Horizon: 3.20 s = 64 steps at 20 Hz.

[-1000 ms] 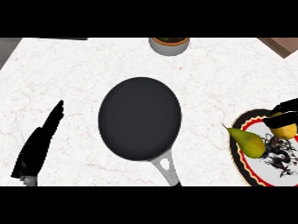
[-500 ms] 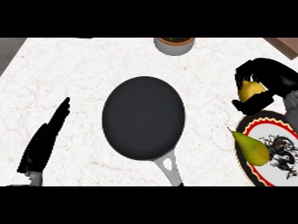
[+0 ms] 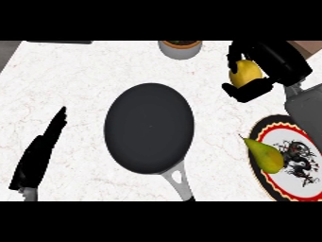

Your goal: Pick the lemon from the plate and place it in the pan

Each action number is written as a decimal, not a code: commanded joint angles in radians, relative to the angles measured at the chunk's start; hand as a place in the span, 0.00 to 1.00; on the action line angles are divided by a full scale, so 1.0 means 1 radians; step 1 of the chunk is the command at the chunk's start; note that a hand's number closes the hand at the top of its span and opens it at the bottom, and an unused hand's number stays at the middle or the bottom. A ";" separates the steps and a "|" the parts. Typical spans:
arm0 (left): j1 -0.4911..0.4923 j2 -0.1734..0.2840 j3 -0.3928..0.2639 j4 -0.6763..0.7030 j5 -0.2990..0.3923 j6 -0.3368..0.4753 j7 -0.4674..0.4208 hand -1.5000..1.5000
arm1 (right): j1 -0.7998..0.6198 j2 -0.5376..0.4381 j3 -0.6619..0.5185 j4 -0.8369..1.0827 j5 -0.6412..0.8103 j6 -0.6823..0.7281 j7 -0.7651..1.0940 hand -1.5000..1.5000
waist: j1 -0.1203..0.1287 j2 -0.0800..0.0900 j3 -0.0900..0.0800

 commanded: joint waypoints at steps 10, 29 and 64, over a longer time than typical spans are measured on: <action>-0.001 0.001 0.036 -0.005 0.002 -0.014 0.024 0.50 | -0.219 0.462 0.040 0.253 0.033 0.041 0.081 1.00 | -0.025 -0.007 -0.002; -0.071 -0.056 -0.032 0.032 -0.042 -0.025 0.006 0.50 | -0.227 0.571 0.343 0.580 -0.311 0.108 0.231 0.00 | 0.073 0.018 -0.003; -0.038 -0.045 0.026 0.005 -0.035 -0.027 0.009 0.50 | -0.302 0.220 -0.082 1.021 -0.771 0.145 -0.380 0.00 | 0.010 0.016 0.000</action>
